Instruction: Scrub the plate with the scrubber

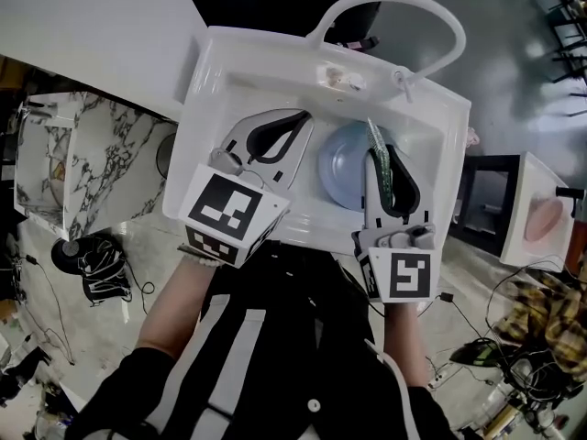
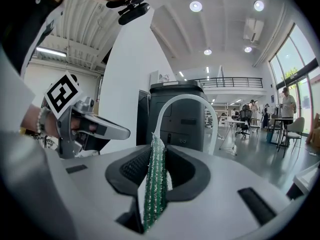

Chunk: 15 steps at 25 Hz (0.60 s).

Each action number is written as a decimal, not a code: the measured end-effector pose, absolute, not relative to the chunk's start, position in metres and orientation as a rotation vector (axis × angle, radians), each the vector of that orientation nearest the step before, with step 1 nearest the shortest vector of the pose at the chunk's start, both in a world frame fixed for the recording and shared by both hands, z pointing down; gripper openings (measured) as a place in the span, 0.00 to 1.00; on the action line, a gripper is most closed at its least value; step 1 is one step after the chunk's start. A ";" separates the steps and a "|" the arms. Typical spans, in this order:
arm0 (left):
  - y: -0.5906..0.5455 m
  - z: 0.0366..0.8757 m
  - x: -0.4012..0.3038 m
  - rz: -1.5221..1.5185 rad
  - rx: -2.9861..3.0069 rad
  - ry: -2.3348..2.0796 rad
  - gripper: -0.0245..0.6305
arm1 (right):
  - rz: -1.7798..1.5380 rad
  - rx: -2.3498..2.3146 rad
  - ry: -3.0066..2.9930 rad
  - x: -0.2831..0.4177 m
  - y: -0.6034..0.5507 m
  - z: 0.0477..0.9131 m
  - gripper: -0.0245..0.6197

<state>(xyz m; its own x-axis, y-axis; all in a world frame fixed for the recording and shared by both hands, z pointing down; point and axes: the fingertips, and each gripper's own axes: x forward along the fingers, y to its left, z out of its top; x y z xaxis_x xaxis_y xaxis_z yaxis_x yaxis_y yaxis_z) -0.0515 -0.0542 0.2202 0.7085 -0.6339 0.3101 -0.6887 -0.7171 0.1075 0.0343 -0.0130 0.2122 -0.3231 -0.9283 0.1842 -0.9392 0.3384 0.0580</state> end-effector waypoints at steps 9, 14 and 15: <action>-0.053 0.219 -0.051 0.358 2.693 -1.051 0.04 | 0.070 1.686 -2.386 0.034 -0.011 0.215 0.18; -0.054 0.218 -0.049 0.361 2.695 -1.056 0.04 | 0.067 1.677 -2.382 0.036 -0.011 0.216 0.18; -0.054 0.218 -0.049 0.361 2.695 -1.055 0.04 | 0.066 1.678 -2.383 0.036 -0.011 0.216 0.18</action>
<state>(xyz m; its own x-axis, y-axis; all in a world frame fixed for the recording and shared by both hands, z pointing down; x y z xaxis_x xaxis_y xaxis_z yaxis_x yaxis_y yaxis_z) -0.0488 -0.0537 0.2184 0.7111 -0.6327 0.3066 -0.6880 -0.7161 0.1178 0.0361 -0.0107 0.2162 -0.3204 -0.9239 0.2093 -0.9341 0.3449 0.0925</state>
